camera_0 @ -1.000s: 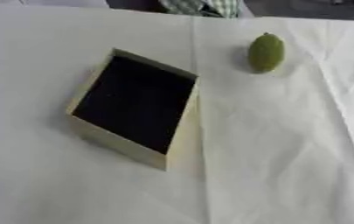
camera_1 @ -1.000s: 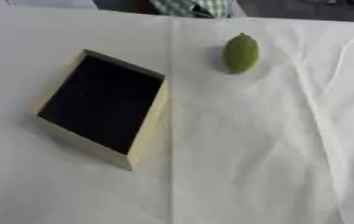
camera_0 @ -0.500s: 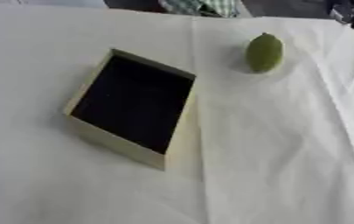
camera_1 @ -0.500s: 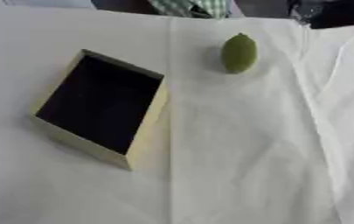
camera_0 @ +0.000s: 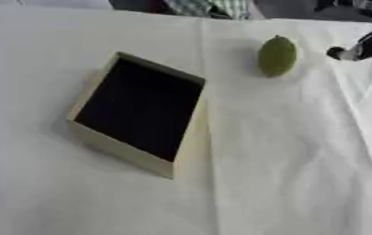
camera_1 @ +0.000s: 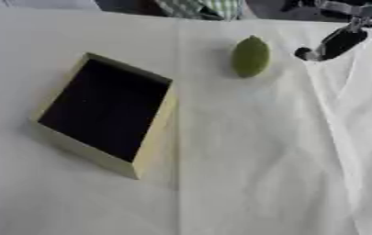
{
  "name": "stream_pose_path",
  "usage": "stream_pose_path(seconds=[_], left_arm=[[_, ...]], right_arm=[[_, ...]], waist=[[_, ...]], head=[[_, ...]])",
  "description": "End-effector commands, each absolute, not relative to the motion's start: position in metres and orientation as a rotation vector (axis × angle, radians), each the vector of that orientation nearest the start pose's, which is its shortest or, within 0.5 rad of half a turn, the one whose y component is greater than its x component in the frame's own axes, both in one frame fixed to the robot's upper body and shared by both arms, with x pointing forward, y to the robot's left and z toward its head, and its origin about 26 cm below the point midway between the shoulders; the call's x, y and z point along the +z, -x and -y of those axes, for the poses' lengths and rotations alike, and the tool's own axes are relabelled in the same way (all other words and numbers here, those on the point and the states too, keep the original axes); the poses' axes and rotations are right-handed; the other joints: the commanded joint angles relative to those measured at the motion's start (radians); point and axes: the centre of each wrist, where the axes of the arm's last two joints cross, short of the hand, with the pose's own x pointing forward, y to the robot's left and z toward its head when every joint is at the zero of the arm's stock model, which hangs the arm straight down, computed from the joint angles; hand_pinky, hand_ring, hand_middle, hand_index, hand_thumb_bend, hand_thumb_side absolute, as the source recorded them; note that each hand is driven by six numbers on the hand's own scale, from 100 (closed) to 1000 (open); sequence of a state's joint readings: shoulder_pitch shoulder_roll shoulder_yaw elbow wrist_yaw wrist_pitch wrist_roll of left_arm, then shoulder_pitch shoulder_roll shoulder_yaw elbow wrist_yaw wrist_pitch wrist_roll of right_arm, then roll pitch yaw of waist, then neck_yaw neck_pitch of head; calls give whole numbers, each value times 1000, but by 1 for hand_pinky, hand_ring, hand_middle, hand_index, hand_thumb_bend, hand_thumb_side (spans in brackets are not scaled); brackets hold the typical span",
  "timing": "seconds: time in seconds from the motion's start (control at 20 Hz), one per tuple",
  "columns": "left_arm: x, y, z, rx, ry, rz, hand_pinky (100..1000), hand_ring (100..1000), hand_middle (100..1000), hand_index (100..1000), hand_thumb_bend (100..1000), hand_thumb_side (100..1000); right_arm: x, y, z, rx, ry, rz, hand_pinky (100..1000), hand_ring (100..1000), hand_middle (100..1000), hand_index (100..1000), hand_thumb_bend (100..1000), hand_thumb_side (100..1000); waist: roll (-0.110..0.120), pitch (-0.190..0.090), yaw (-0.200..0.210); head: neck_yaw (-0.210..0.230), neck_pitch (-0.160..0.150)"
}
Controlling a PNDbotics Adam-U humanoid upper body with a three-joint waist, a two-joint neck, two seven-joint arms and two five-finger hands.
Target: Pick up objects on the table and place them in the box.
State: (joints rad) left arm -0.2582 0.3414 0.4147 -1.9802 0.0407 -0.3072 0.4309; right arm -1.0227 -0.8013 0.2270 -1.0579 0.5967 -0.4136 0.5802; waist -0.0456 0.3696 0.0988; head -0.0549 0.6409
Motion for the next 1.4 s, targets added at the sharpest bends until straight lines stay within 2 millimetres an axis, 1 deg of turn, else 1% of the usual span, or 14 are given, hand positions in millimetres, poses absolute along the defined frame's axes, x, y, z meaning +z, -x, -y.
stream_pose_path(seconds=[0.05, 0.15, 0.5, 0.65, 0.9, 1.0, 1.1, 1.15, 1.4], left_arm=[[227, -274, -369, -532, 906, -3357, 632, 714, 629, 731, 462, 443], [227, -274, -369, -533, 903, -3359, 632, 714, 629, 731, 462, 443], [227, -275, -368, -533, 886, -3364, 632, 715, 630, 731, 460, 444], [228, -275, -367, -533, 875, -3365, 631, 716, 630, 731, 459, 444], [229, -276, -366, -533, 860, -3366, 631, 717, 631, 730, 457, 446], [230, -277, -365, -532, 853, -3366, 631, 718, 632, 731, 456, 446], [231, -277, -365, -530, 844, -3367, 631, 718, 632, 731, 456, 446], [231, -277, -364, -529, 838, -3366, 631, 718, 632, 731, 457, 446], [233, -278, -363, -532, 820, -3362, 631, 719, 633, 731, 457, 446]], right_arm=[[336, -443, 371, 1781, 932, 1434, 935, 1000, 957, 942, 354, 100], [337, -445, 371, 1810, 908, 1430, 935, 1000, 961, 943, 340, 100], [338, -456, 373, 1890, 853, 1390, 934, 1000, 968, 948, 334, 100], [333, -462, 379, 1913, 868, 1387, 931, 1000, 969, 951, 337, 100], [322, -471, 380, 1869, 892, 1418, 939, 1000, 967, 949, 282, 100], [318, -474, 378, 1855, 889, 1430, 943, 1000, 963, 953, 252, 100], [314, -476, 376, 1849, 884, 1442, 943, 1000, 963, 954, 250, 100], [311, -477, 374, 1851, 876, 1444, 947, 1000, 964, 955, 223, 100], [301, -482, 362, 1873, 837, 1447, 949, 1000, 961, 957, 202, 100]], waist=[[3, -27, -1], [4, -26, -1], [6, -20, 5], [6, -13, 11], [4, 0, 21], [3, 5, 24], [3, 9, 27], [3, 12, 30], [5, 23, 44]], head=[[-1, 0], [-2, 1], [-9, -2], [-15, -7], [-22, -15], [-25, -18], [-29, -21], [-32, -23], [-40, -29]])
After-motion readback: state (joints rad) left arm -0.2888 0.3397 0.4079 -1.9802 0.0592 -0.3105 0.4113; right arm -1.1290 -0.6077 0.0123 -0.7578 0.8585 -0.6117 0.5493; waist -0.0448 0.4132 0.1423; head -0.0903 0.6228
